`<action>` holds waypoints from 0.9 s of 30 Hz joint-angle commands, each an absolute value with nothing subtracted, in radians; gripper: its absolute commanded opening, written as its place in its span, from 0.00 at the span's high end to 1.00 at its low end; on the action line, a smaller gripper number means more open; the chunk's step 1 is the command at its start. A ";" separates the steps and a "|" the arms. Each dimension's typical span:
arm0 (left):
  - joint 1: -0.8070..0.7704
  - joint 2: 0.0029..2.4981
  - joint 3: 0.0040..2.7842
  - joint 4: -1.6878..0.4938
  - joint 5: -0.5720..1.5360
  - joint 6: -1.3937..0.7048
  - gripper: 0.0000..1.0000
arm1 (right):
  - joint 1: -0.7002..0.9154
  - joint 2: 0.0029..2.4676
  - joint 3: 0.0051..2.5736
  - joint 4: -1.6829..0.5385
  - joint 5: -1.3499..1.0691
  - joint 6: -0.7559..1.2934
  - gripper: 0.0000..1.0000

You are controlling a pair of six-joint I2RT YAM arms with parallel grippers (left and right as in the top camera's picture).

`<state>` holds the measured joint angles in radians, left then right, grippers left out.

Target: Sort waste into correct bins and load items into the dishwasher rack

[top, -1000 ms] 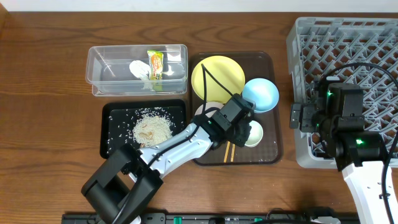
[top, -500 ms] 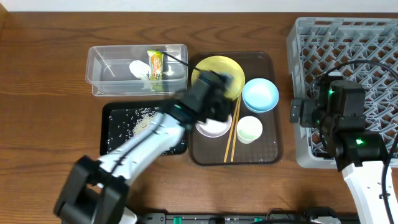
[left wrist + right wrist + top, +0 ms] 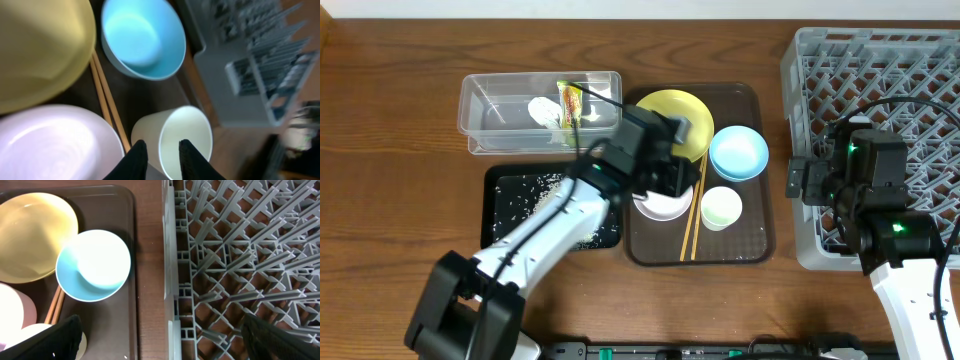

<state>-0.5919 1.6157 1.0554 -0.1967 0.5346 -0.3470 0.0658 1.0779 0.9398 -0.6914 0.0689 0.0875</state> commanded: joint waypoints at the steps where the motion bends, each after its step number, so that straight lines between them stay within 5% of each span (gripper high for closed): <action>1: -0.686 1.623 1.066 -0.216 0.319 -0.278 0.73 | 0.057 1.074 0.960 -0.693 0.077 0.101 0.01; 8: -0.807 1.716 1.065 -0.217 0.146 -0.270 0.73 | 0.056 1.074 0.960 -0.704 0.078 0.101 0.01; 27: -0.815 1.771 1.066 -0.177 0.149 -0.270 0.76 | 0.056 1.074 0.960 -0.727 0.078 0.100 0.01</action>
